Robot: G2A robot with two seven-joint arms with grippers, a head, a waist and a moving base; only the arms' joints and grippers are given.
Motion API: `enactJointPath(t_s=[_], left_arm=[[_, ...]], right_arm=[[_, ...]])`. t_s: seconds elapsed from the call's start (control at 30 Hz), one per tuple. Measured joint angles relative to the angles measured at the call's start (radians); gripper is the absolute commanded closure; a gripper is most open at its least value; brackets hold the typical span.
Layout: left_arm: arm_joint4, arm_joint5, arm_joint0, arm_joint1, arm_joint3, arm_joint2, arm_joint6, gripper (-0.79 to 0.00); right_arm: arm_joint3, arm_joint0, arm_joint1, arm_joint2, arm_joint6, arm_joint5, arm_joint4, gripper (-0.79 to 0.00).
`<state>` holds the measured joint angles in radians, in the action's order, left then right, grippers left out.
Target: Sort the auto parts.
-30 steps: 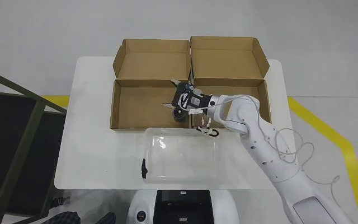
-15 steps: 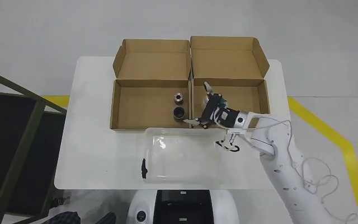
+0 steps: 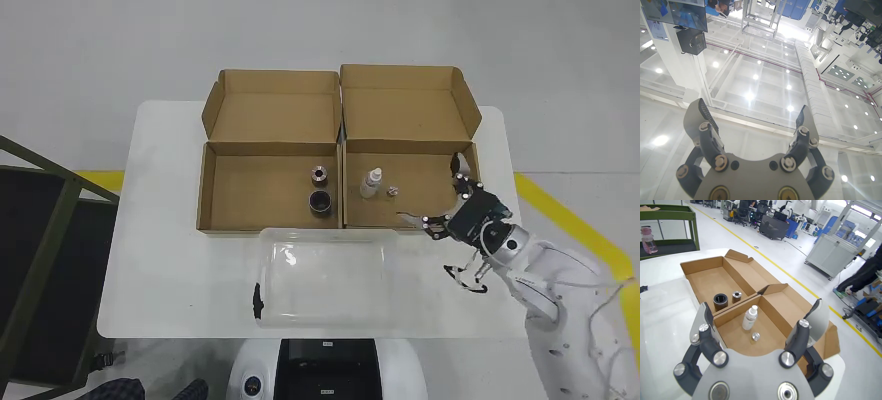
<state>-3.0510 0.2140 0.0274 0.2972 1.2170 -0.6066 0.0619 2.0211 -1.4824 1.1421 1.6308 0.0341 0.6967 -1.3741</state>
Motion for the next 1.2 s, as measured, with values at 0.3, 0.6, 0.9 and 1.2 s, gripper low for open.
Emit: enactJointPath(t_s=[0.3,0.6,0.9,1.2], left_arm=[[0.0,0.0,0.0,0.0,0.0,0.0,0.0,-0.785],[0.0,0.0,0.0,0.0,0.0,0.0,0.0,-0.785],[0.0,0.0,0.0,0.0,0.0,0.0,0.0,-0.784],[0.0,0.0,0.0,0.0,0.0,0.0,0.0,-0.784]], right_arm=[[0.031,-0.201,-0.009,0.211,-0.085,-0.056,0.015,-0.785],[0.043,-0.345,-0.006,0.367,-0.163,-0.117,0.029,-0.785],[0.028,-0.388,-0.005,0.414,-0.202,-0.108,0.052,-0.785],[0.029,-0.387,-0.005,0.414,-0.201,-0.108,0.052,-0.785]])
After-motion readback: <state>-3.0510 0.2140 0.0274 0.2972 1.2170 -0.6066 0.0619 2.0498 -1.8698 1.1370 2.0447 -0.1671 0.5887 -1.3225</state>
